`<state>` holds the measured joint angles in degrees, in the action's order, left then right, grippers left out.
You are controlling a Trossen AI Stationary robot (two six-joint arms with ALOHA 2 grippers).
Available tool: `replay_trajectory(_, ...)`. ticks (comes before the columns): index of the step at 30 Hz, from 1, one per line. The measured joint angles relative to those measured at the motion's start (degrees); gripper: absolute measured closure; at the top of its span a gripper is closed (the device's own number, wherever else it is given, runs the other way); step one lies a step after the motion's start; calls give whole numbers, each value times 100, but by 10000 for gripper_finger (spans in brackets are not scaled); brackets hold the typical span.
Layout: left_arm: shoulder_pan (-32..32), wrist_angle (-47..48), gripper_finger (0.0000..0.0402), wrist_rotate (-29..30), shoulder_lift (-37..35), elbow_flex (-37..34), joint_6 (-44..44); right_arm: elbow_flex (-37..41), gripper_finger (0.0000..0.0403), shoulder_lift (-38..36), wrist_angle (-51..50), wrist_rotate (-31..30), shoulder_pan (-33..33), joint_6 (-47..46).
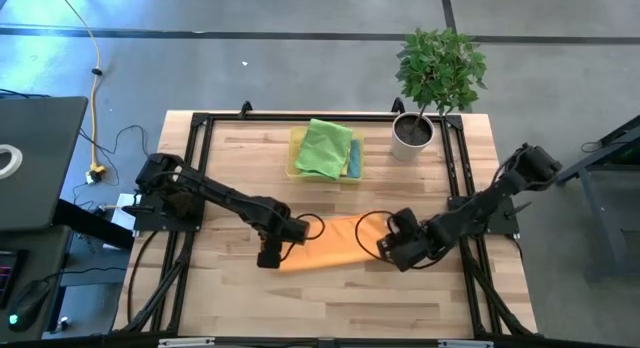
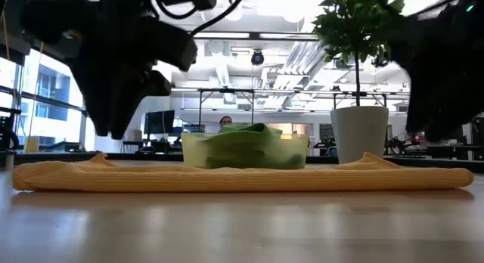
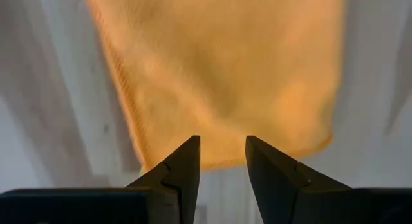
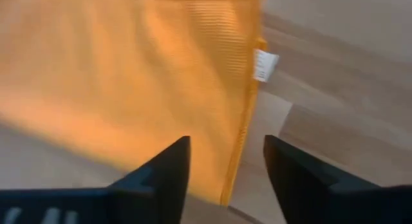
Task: Fold microfiber towels
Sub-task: Fold the orange microfiber cloth
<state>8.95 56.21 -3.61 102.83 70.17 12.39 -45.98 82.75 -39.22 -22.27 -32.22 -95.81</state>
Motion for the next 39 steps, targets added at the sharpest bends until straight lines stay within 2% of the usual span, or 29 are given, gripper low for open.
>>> replay_trajectory(3,0,13,287,5,0,-4,-16,0,187,272,1,273,199,-652)
replay_trajectory(6,7,102,287,0,-83,-4,-16,0,172,560,75,428,345,-844)
replay_trajectory(12,15,357,287,-7,-173,0,45,0,179,1039,863,450,561,-616)
replay_trajectory(18,22,538,287,-2,-408,10,71,-44,201,1370,843,557,706,-590)
replay_trajectory(24,18,686,287,45,-877,18,258,-44,247,1414,732,586,726,-661)
replay_trajectory(33,22,633,287,401,-2069,23,1085,-39,392,1426,403,632,725,-730)
replay_trajectory(39,22,664,287,843,-2920,20,1628,-91,390,1304,-90,734,697,-708)
